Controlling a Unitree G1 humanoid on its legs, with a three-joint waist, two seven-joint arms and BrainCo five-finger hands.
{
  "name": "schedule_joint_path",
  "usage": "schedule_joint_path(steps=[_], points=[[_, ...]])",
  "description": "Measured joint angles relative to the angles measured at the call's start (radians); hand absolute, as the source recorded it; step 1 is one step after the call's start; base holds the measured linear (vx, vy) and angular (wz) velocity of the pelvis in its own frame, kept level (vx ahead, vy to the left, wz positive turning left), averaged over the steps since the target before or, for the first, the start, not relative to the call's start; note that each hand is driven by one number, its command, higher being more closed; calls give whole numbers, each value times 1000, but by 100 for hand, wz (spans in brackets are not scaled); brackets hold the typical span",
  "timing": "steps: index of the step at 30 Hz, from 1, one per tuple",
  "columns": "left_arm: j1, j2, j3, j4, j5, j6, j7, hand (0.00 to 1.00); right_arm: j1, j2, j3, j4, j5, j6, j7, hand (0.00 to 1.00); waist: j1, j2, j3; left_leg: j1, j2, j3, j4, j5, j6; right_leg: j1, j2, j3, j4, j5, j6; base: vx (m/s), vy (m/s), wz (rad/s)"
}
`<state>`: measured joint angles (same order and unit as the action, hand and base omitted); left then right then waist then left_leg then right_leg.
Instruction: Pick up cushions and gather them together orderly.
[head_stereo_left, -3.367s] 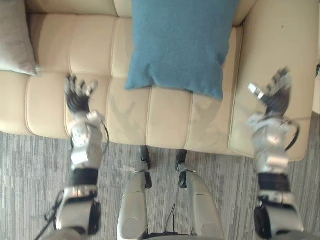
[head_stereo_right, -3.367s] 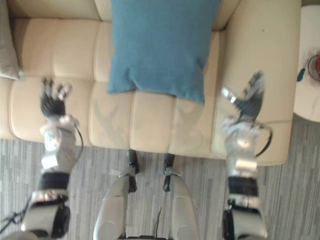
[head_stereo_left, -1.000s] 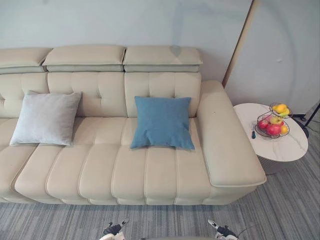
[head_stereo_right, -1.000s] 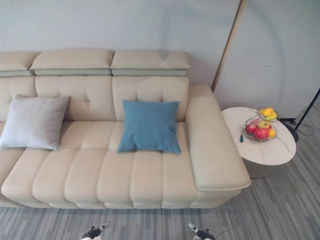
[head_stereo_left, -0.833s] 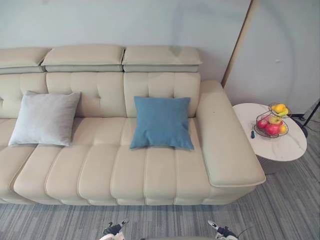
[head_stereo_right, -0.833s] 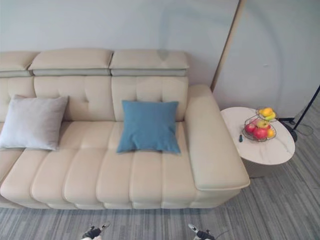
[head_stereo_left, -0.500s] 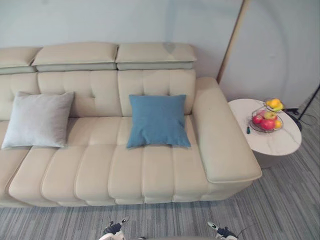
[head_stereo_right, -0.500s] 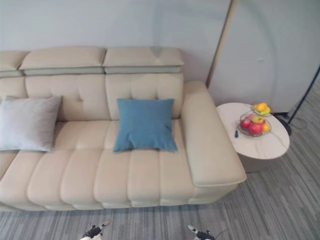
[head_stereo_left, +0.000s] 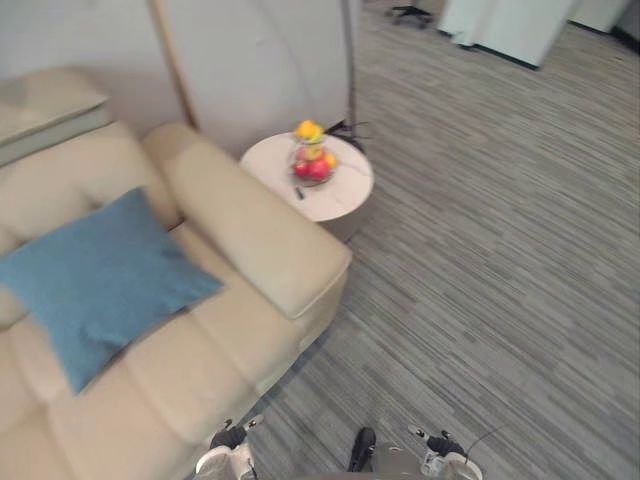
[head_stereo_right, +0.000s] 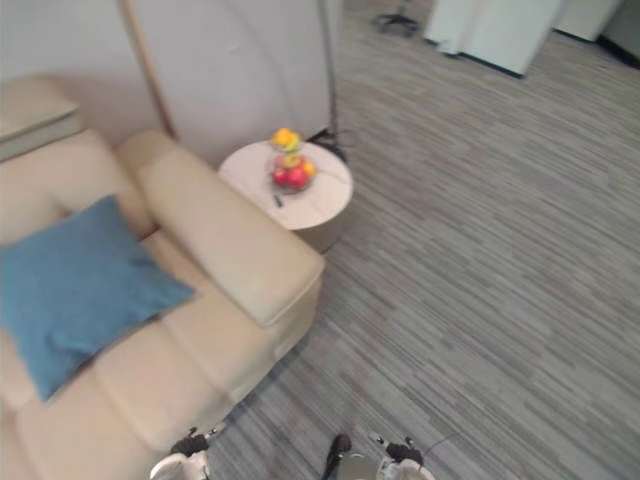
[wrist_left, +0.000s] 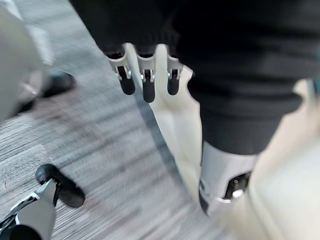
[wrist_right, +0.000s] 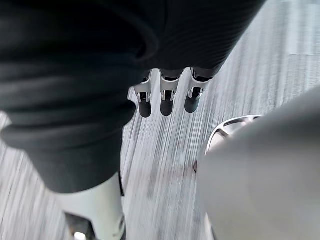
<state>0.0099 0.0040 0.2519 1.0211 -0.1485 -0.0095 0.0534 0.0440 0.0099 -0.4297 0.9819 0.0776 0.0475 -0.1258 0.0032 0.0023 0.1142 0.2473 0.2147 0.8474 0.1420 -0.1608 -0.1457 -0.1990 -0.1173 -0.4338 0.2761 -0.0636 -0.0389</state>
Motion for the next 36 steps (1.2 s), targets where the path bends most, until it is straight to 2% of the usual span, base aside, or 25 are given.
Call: schedule_joint_path(steps=[1,3,4,5,7,9,10,12,13,14,15,16,17,19,22,24,26,27,28,31,32,33,34,35,36], points=[[-8,-5,-7,15,3,2,-1,0,-7,-11,0,8,1,0,2,0,-5,17,9,-1,4,-1,23,20,-22,-29,17,38,18,-15,-8,205,-213,-121],[-9,-19,-3,33,21,5,-1,0,-15,-17,-16,16,2,-7,5,0,-11,15,18,-29,53,-24,195,24,-20,-40,31,97,51,-46,-22,179,-189,-105],[-14,-21,23,30,31,6,-3,0,-15,-14,-21,16,3,-8,5,0,-5,11,47,-108,138,-148,482,56,117,11,51,153,45,-70,-39,128,-125,-76],[-15,-24,34,29,31,4,-6,0,-16,-17,-19,16,3,-8,5,0,-4,10,52,-141,144,-203,552,32,123,22,58,172,40,-77,-43,171,-146,-103],[-14,-28,45,10,30,-4,-16,0,-18,-19,-6,17,3,-2,1,0,4,25,61,-284,83,-428,681,-95,73,68,90,240,37,-106,-64,122,-30,-92],[-11,-35,44,-12,28,-6,-16,0,-23,-15,2,18,2,1,1,0,22,24,62,-361,-4,-562,597,-140,63,93,122,317,33,-122,-50,187,13,-131],[-6,-38,49,-31,26,-7,-16,0,-27,-15,9,18,2,1,-1,0,38,24,62,-410,-66,-666,504,-146,70,101,150,387,34,-134,-41,151,42,-158],[-7,-50,78,-45,19,-8,-15,0,-28,-16,21,16,2,0,-2,0,52,24,62,-450,-131,-815,408,-140,70,112,179,472,36,-143,-34,200,129,-181],[-5,-56,91,-50,12,-11,-12,0,-23,-17,27,16,2,0,-3,0,62,24,61,-462,-171,-941,334,-125,94,112,202,534,56,-156,-34,252,207,-194],[-3,-56,93,-49,9,-11,-11,0,-24,-18,33,16,2,0,-3,0,63,25,60,-458,-172,-971,310,-113,114,110,213,560,74,-169,-30,265,241,-208],[7,-52,102,-48,8,-9,-10,0,-23,-20,47,12,2,-1,-3,0,61,37,44,-439,-155,-970,301,-65,86,100,242,622,126,-203,-20,263,215,-188],[16,-33,111,-46,8,-6,-9,0,-6,-10,60,10,2,-1,-2,0,55,8,22,-415,-151,-888,286,-83,81,86,232,674,160,-232,0,274,209,-169],[17,-29,111,-45,8,-5,-9,0,3,-5,60,9,2,-1,-1,0,54,-2,11,-414,-148,-860,275,-81,81,79,219,674,172,-235,6,283,200,-162],[18,-18,111,-36,8,-5,-8,0,18,11,59,11,2,1,-1,0,69,-38,-16,-340,-144,-710,221,-91,99,27,129,586,257,-228,90,330,221,-155],[7,-20,106,-23,5,2,-5,0,17,14,53,-6,2,1,1,0,63,-28,-9,-255,-129,-622,187,-95,105,7,75,411,322,-214,126,228,105,-112],[8,-20,74,-8,-10,1,6,0,12,12,28,-26,2,-1,0,0,60,-10,-7,-170,-105,-504,143,-95,106,8,-23,111,324,-211,94,180,47,-123],[13,-9,53,2,-11,0,5,0,-10,22,16,-14,2,0,0,0,65,-13,-9,-129,-105,-445,101,-95,105,0,-49,-24,205,-149,42,208,-8,-126],[6,4,31,23,-10,2,5,0,-29,21,4,6,1,1,1,0,62,-4,-7,-119,-105,-441,79,-92,102,0,-30,-38,166,-146,12,313,-115,-147],[-5,1,-3,45,-10,5,4,0,-52,-2,-6,30,1,0,1,0,57,26,-1,-108,-91,-444,64,-81,83,14,18,-3,111,-122,-21,276,-115,-111],[-11,-21,-2,53,-3,11,5,0,-50,-29,-61,60,1,3,0,0,46,61,9,-90,-84,-450,111,-59,51,41,43,39,88,-122,-23,257,-78,-70],[-16,-27,-1,48,14,16,5,0,-32,-31,-82,59,2,5,-1,0,44,64,13,-108,-67,-455,231,-47,30,85,53,56,60,-124,-22,205,-54,-43],[-16,-35,9,36,26,16,5,0,-10,-28,-77,55,5,3,0,0,43,61,17,-151,-43,-474,381,-22,47,125,63,68,39,-130,-19,269,-80,-55],[-16,-35,37,19,32,16,5,0,-5,-29,-57,52,5,1,-2,0,46,57,29,-246,-7,-523,624,66,113,180,69,92,12,-150,-25,185,-40,-67],[-15,-31,38,8,31,15,5,0,-7,-31,-39,51,5,2,-3,0,54,51,37,-301,8,-548,753,56,124,200,73,117,3,-169,-33,185,-1,-82],[-15,-33,37,-1,31,15,5,0,-6,-33,-31,49,5,2,-4,0,58,58,38,-368,12,-587,845,-5,131,222,83,149,2,-193,-46,122,61,-86]])
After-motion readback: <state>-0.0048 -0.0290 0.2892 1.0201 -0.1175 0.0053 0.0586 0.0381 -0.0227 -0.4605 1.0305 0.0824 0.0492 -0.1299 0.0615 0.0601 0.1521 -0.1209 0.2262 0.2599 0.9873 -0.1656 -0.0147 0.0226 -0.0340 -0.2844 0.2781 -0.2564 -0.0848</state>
